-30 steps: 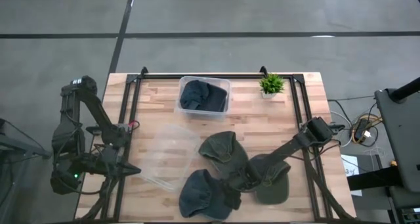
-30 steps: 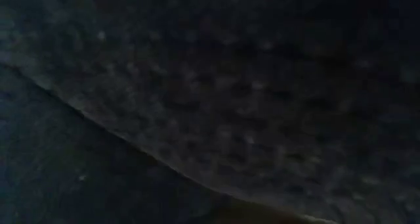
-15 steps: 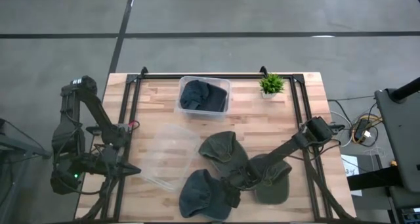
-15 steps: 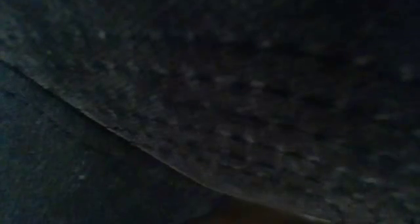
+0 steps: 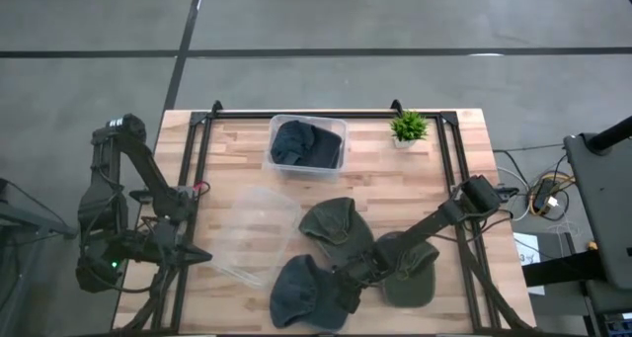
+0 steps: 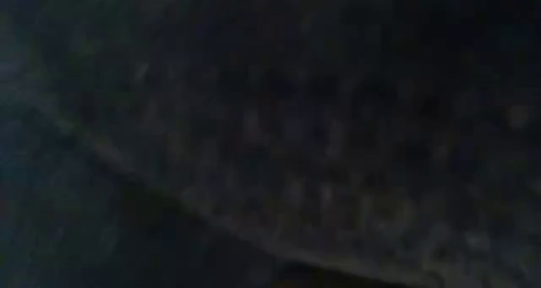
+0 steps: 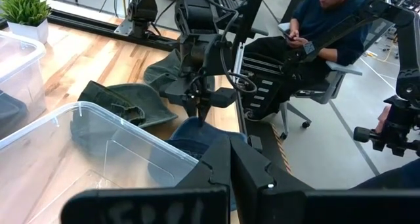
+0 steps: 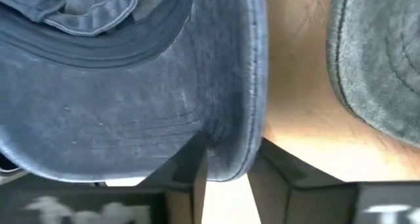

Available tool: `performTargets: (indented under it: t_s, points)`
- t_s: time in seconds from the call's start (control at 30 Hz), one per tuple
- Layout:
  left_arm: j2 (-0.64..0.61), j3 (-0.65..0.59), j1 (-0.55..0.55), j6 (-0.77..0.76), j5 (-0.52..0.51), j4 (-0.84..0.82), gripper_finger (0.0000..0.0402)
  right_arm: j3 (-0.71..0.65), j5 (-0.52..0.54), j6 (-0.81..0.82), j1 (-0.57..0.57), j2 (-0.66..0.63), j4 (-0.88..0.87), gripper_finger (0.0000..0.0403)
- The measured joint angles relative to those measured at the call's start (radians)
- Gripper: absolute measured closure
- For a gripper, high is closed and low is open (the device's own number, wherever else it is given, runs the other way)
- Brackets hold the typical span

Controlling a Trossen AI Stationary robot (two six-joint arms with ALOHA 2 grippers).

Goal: Pick & Place hat
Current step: Put the blue cap into the top transparent bin

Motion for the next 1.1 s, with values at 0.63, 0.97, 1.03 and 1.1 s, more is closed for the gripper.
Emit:
performTargets:
  t_s: [0.63, 0.97, 1.03, 1.1]
  points:
    - [0.0, -0.001, 0.0, -0.001, 0.0, 0.001, 0.0399, 0.045, 0.025, -0.067, 0.0, -0.073, -0.033, 0.0391]
    - [0.0, -0.002, 0.0, -0.001, 0.0, 0.001, 0.0399, 0.045, 0.076, -0.084, 0.002, -0.262, -0.215, 0.0391]
    - [0.0, -0.002, 0.0, -0.001, 0.0, 0.001, 0.0399, 0.045, 0.076, -0.087, 0.005, -0.299, -0.243, 0.0392]
    - [0.0, -0.003, 0.0, -0.001, 0.0, 0.001, 0.0399, 0.045, 0.075, -0.086, 0.01, -0.342, -0.288, 0.0392]
